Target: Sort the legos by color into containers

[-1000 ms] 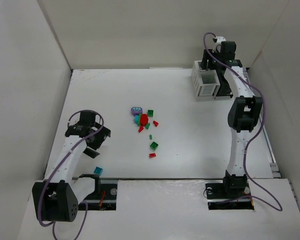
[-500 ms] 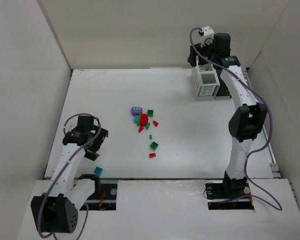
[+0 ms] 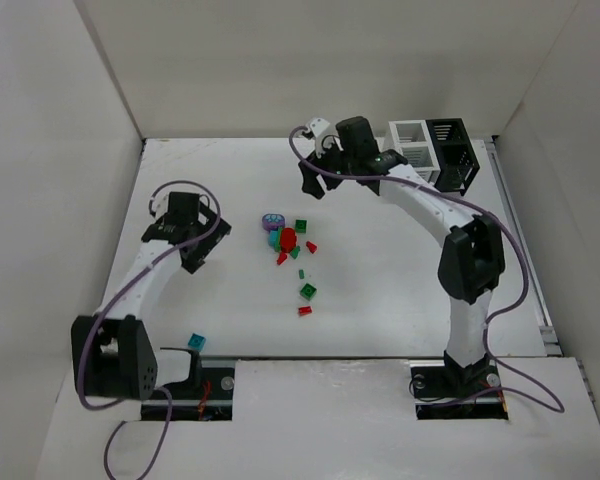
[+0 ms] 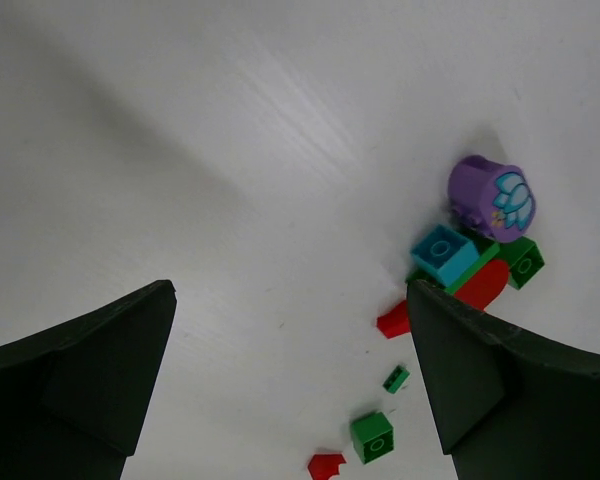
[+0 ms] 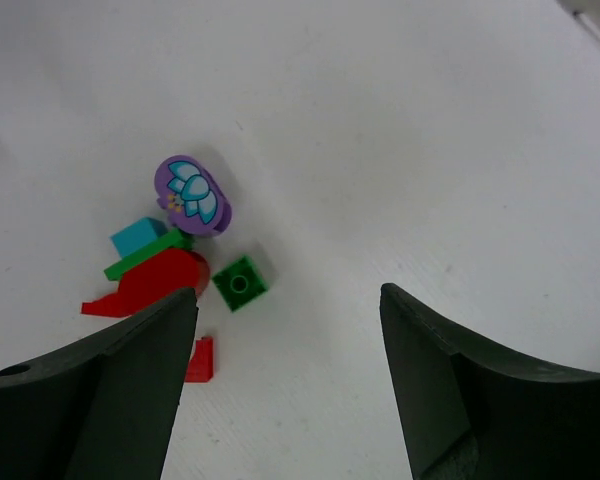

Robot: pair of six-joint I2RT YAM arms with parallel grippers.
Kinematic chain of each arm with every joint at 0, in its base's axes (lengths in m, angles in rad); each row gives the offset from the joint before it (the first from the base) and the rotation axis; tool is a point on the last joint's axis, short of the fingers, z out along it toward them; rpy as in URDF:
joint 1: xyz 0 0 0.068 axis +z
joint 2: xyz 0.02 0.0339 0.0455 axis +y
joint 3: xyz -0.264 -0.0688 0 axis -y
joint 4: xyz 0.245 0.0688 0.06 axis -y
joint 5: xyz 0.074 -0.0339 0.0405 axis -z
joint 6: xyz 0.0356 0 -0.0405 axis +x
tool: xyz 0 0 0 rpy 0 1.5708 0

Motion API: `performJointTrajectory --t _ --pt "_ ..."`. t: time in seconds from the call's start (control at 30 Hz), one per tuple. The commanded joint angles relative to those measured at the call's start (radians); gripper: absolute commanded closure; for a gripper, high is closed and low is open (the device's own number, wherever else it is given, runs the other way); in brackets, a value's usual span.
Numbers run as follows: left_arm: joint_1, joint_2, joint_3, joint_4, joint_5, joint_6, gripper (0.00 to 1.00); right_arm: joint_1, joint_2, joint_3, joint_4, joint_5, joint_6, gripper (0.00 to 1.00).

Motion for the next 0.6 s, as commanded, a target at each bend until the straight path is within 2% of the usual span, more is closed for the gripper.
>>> performJointTrajectory --t 0.0,0.27,0.43,0.57 --pt "-0.05 0.129 0.148 0.115 0.004 0.094 0.0 -0.041 -0.085 -0.041 0.078 0.042 0.055 0.21" --pt "-0.165 0.564 0.487 0.112 0.008 0.096 0.01 -0.142 -0.179 -0.146 0.097 0.085 0.128 0.21" --pt "-0.176 0.695 0.613 0.141 0.089 0.065 0.12 -0.219 -0.222 -0.22 0.097 0.059 0.174 0.21" --pt "-0.205 0.759 0.654 0.129 0.083 0.056 0.17 -0.251 -0.233 -0.243 0.083 0.071 0.174 0.21"
